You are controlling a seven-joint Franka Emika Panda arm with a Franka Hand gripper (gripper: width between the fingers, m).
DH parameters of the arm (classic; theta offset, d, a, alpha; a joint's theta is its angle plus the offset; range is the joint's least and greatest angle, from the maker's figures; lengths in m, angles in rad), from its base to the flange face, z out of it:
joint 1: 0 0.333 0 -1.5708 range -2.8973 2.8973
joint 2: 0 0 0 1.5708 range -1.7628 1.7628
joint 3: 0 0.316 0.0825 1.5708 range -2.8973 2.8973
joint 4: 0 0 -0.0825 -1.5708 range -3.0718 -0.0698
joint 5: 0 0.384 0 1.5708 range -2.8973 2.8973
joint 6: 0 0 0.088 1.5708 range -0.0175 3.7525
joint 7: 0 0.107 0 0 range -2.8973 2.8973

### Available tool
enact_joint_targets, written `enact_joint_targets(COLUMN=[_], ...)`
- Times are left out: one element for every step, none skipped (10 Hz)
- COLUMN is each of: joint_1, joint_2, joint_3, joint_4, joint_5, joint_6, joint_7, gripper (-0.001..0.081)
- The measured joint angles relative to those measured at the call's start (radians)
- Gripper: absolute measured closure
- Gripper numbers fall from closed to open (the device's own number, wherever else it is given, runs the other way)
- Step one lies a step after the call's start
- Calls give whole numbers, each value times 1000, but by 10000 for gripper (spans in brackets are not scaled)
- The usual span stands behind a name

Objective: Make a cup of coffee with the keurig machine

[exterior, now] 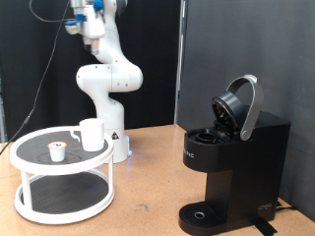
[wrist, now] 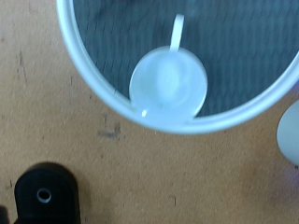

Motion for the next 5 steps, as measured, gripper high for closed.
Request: enact_joint_targets(joint_1=[-10,-18,-25,-27,-27], joint_2=[2,7,15,23,30], joint_3=[-28,-57,-81,-100,-109], joint_4=[2,6,8,9,13], joint_5=[-19,-38,-55,-61,-61], joint_6=[4,10,24,34,35], joint_7=[-26,-51,-65,-77,-84], gripper=[72,72,72,72,72])
